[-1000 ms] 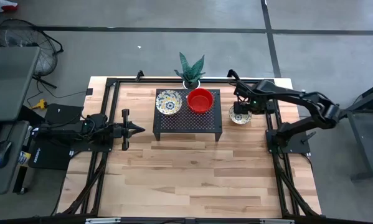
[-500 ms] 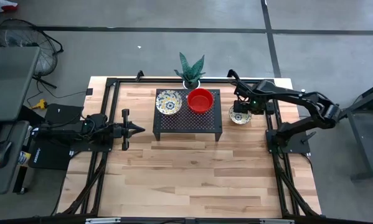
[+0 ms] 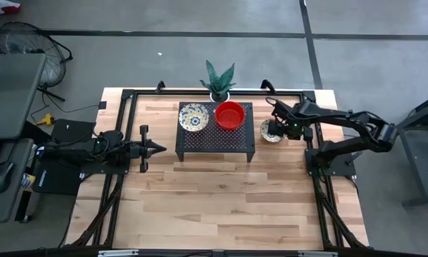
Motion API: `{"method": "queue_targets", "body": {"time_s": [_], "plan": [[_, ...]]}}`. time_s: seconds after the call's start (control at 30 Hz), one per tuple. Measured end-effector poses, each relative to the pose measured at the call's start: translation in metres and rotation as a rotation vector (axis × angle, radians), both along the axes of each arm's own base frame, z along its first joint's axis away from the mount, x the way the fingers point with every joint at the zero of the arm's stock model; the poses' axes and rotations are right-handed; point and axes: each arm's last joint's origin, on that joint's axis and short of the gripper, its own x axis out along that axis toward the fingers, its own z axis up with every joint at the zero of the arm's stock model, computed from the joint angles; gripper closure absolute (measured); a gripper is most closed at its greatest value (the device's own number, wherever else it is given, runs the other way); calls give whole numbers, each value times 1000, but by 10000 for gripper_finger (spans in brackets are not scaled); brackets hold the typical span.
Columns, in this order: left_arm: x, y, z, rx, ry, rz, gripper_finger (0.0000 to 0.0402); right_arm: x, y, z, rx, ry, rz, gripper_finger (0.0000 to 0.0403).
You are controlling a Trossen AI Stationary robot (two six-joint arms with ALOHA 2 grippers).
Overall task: Pick & Place Mini bowls
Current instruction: Stack the yellow bowl on the yellow bowls on the shelf
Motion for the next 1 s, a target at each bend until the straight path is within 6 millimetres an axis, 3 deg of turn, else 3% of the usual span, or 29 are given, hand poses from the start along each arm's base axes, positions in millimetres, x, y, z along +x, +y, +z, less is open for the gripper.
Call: {"method": "queue_targets", "body": {"time_s": [0.27, 0.63, 1.0], "plan": [[0, 0, 0, 0, 0, 0, 401, 0, 0, 0, -5, -3, 27, 281], [0, 0, 0, 0, 0, 0, 401, 2, 0, 2, -18, -13, 74, 385], [0, 0, 0, 0, 0, 0, 401, -4, 15, 14, -15, -25, 111, 399]]}}
